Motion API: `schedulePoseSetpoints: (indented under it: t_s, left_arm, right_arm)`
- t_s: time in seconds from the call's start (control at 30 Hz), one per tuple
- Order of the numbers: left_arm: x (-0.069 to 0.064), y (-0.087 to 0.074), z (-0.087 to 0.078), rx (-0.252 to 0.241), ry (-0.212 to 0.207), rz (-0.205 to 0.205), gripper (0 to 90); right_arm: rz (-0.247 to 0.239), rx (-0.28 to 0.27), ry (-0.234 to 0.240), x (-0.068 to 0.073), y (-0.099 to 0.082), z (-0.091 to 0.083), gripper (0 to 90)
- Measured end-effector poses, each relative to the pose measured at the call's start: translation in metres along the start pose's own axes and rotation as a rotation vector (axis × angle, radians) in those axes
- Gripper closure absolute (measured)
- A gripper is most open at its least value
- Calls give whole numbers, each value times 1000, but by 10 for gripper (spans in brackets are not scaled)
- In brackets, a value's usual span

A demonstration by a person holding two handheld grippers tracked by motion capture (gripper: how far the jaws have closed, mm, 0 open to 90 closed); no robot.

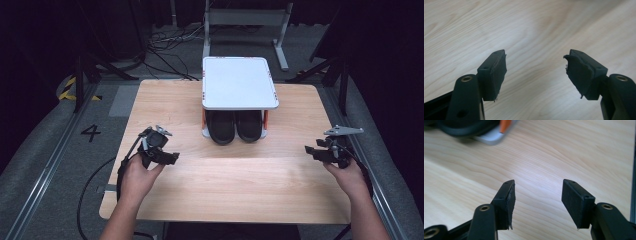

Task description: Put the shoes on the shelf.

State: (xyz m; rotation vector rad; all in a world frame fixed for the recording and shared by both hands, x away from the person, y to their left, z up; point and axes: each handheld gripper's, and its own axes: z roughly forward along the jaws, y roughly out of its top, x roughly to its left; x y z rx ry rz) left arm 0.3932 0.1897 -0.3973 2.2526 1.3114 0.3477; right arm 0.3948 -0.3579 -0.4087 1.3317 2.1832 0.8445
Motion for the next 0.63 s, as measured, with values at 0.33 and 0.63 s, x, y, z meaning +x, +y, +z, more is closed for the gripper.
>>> schedulePoseSetpoints:
  t_s: [0.33,0.63]
  left_arm:
    - [37,-34,18,-11,61,-51,307]
    - [45,-39,30,3,-13,-112,292]
  right_arm:
    - [159,9,40,-34,-30,21,281]
    - [99,45,104,-27,-40,36,143]
